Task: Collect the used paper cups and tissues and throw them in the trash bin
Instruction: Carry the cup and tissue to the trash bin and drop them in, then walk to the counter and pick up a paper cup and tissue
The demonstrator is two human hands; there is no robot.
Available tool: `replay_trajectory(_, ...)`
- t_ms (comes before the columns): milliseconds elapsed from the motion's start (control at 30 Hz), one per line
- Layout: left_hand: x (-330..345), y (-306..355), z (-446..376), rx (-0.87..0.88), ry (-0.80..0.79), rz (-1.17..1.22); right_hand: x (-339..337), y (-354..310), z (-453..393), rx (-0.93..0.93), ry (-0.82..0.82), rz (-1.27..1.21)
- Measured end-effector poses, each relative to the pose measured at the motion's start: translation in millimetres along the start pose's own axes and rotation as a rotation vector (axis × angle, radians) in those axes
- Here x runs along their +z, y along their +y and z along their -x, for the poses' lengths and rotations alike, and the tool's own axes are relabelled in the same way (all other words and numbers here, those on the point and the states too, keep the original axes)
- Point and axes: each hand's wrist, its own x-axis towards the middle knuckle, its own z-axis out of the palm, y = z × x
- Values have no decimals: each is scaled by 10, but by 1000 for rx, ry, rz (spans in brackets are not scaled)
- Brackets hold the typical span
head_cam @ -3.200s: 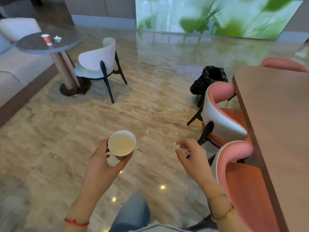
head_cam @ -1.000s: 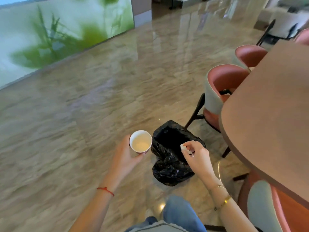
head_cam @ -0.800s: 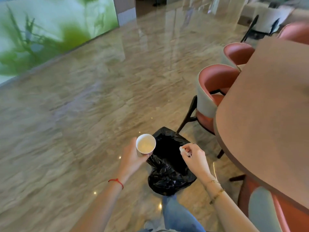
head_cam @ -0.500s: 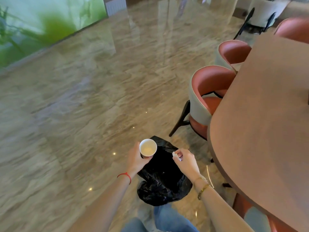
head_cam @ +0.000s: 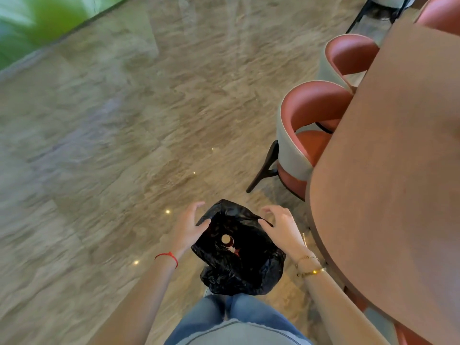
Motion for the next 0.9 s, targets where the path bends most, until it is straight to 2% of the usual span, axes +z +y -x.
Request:
replay_trajectory(133, -344, 130, 177, 89, 115, -121, -187, -126, 109, -74, 84, 11)
replay_trajectory(333, -645, 262, 527, 149, 168, -188, -333, -202, 356, -105, 157, 39)
replay_trajectory(667, -743, 327, 766, 199, 203, -189, -487, -254, 861, -82, 253, 32)
replay_trajectory(900, -726, 342, 1075, 346, 140, -186, -401, -311, 1714, 47, 438, 7)
